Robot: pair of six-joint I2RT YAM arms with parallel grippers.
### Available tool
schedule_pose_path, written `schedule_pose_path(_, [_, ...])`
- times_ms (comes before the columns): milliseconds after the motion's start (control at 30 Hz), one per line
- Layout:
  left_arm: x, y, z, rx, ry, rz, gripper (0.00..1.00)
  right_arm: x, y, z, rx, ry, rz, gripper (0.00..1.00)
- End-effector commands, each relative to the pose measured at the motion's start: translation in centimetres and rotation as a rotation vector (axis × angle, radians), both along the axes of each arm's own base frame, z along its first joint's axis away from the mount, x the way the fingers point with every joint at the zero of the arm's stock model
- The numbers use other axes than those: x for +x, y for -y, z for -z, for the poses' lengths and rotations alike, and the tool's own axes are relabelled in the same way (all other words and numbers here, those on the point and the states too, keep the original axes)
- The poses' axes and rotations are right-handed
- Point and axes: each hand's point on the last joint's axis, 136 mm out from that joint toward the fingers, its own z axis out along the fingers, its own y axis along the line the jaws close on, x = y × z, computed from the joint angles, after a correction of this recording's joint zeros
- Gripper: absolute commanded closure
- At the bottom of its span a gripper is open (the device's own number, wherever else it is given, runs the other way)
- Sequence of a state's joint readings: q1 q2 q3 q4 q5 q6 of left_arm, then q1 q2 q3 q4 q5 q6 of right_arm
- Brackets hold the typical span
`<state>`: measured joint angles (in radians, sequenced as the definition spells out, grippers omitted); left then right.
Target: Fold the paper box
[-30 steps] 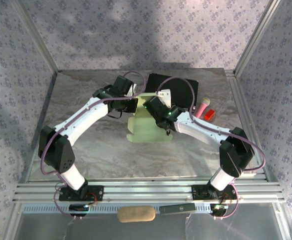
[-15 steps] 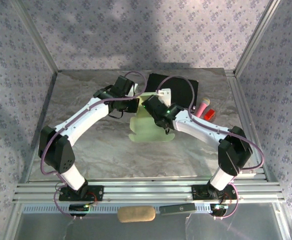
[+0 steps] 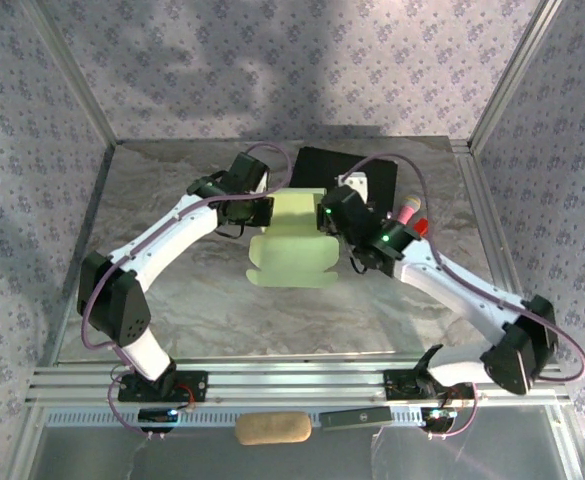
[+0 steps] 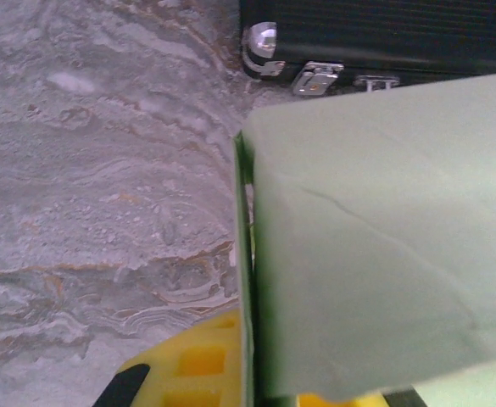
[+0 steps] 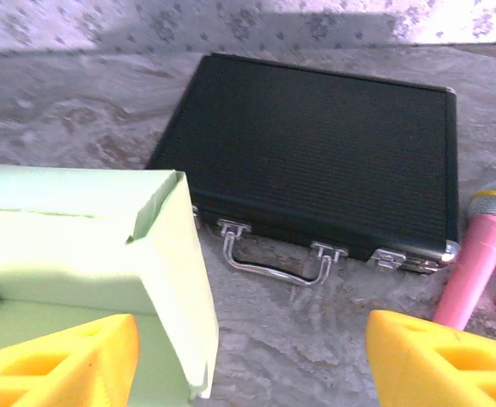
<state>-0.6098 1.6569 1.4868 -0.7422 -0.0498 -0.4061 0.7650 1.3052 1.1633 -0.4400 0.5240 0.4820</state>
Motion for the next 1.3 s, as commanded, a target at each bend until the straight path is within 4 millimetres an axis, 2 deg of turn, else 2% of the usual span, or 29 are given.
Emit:
schedule_pose_path(0, [0.4, -0.3, -0.9, 0.022, 0.020, -0.048, 1.00, -0.5, -0.5, -0.5, 0.069, 0.009, -0.067, 0.29])
schedule_pose_path(100, [0.3, -0.1, -1.0, 0.044, 0.028, -0.048, 1.00, -0.5, -0.1, -0.7, 0.066, 0.023, -0.074, 0.34])
schedule_pose_path(233, [0.2, -0.1, -1.0, 0.109, 0.030, -0.021, 1.00, -0.1, -1.5, -1.0, 0.004, 0.057, -0.184, 0.46])
schedule_pose_path(300, [0.2, -0.2, -0.9, 0.137, 0.028, -0.008, 1.00, 0.2, -1.8, -0.8, -0.056, 0.072, -0.228, 0.46])
schedule_pose_path(467, [0.1, -0.7, -1.0, 0.191, 0.024, 0.016, 1.00, 0.9, -1.8, 0.0, -0.204, 0.105, -0.294, 0.38])
schedule_pose_path(633, [0.1, -0.9, 0.0, 0.253, -0.008, 0.063, 1.00, 1.0, -1.4, 0.8, -0.275, 0.113, -0.313, 0.34])
schedule_pose_path(867, [-0.8, -2.1, 3.0, 0.391, -0.182, 0.100, 1.00, -0.2, 0.3, 3.0, -0.145, 0.018, -0.232, 0.36])
schedule_pose_path(1100, [-2.5, -2.7, 5.9, 0.500, -0.404, 0.197, 1.00, -2.2, -0.1, 5.3, -0.027, -0.109, -0.229, 0.36])
schedule_pose_path(1267, [-3.2, -2.5, 6.7, 0.542, -0.495, 0.252, 1.00, -3.5, -0.3, 6.9, 0.082, -0.201, -0.197, 0.36])
